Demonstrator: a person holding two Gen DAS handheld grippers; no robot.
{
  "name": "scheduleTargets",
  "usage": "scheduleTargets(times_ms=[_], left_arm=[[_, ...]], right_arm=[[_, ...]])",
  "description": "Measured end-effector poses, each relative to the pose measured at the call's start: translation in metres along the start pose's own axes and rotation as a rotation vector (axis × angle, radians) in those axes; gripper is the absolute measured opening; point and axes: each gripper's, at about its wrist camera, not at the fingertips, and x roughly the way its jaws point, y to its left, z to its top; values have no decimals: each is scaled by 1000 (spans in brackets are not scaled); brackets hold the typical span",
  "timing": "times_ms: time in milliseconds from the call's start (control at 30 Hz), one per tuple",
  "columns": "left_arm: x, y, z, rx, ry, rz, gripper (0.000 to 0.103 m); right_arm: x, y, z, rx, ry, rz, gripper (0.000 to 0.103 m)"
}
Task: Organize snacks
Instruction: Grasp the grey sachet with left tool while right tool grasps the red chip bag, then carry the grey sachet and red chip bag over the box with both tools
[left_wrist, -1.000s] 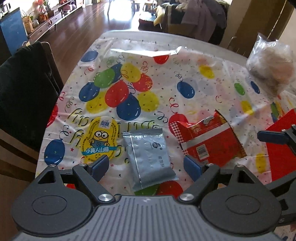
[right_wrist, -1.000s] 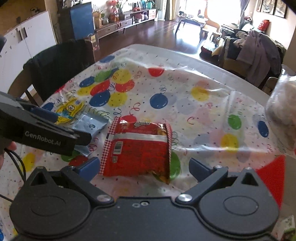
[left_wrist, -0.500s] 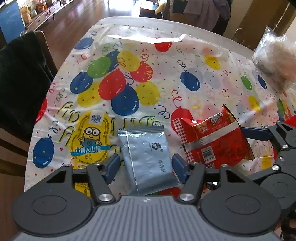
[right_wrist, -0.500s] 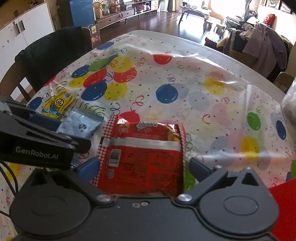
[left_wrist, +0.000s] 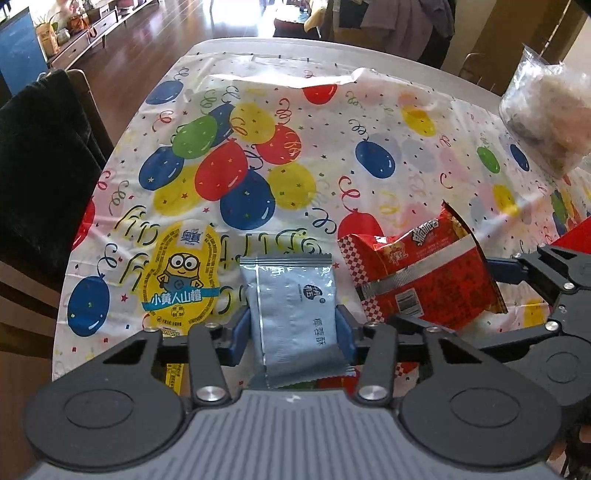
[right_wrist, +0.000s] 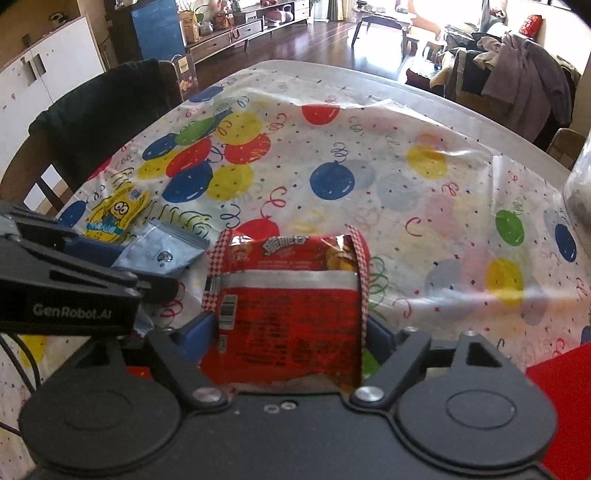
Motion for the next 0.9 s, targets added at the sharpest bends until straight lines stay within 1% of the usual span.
scheduleTargets(times_ms=[200, 367, 533, 700, 900], left_arm=[[-4, 4, -4, -18, 0, -11, 47], [-13, 7, -10, -38, -8, -23, 47], [-27, 8, -17, -38, -26, -36, 47], [-50, 4, -23, -21, -67, -49, 47], [-87, -9, -29, 16, -118, -71, 47]], right_arm=[[-10, 0, -4, 25, -9, -7, 78], [-26, 0, -9, 71, -32, 3, 78], [-47, 0, -17, 97, -47, -2, 78], [-75, -2, -26, 124, -72, -5, 78], [-117, -10, -39, 161, -111, -16, 78]])
